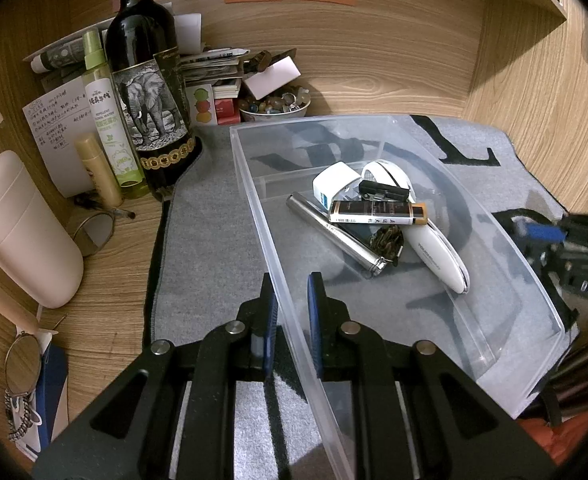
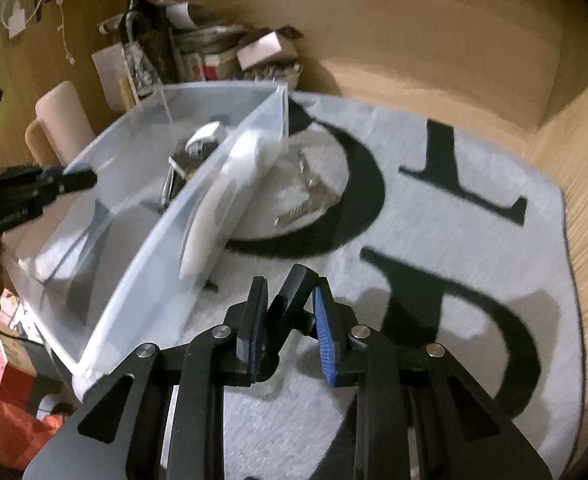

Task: Organize rigid objects
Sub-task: 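Grasp the second small black piece with the right tool, then lower the black piece into the box and open the right tool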

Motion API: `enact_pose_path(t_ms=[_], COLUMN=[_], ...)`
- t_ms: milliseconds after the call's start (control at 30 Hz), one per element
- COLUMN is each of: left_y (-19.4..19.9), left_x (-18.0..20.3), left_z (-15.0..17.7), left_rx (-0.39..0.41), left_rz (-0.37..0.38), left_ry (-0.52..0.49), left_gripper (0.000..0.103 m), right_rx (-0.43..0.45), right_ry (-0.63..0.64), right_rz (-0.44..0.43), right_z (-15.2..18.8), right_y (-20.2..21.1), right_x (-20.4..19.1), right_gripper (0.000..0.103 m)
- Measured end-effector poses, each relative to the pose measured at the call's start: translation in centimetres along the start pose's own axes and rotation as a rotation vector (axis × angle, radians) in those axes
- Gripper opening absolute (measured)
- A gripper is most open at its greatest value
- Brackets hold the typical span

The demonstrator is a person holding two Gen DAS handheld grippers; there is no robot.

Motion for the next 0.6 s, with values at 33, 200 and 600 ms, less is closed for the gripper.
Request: enact_pose_path(t_ms=[33,200,600], left_y=[0.0,0.0,0.0], left_x=[0.0,0.0,0.0], left_z=[0.0,0.0,0.0], left_rx=[0.0,0.0,0.0], left_rz=[0.0,-0.001,0.0], left_ry=[0.0,-0.001,0.0], left_gripper=[0.014,0.014,0.014], right_rx=[0.015,0.087,0.248], right_ry=[-0.001,0.018,0.089], right_rz=[0.004,0.022,-0.009], right_z=[-0.5,-2.7,-7.4], right_y=[0.3,1.7,4.6], right_x=[0.1,-0.1,-3.0], right_gripper=[0.021,0.021,0.021])
Point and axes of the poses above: each gripper's, at about its wrist camera, not at the fingertips, and y roughly against the way its jaws point, x to its right, z to its underside, the point moved 4 cm from there along -y, roughly the way its jaws point, and after that the axes turned 8 degrees about z, right-handed, at the moved point
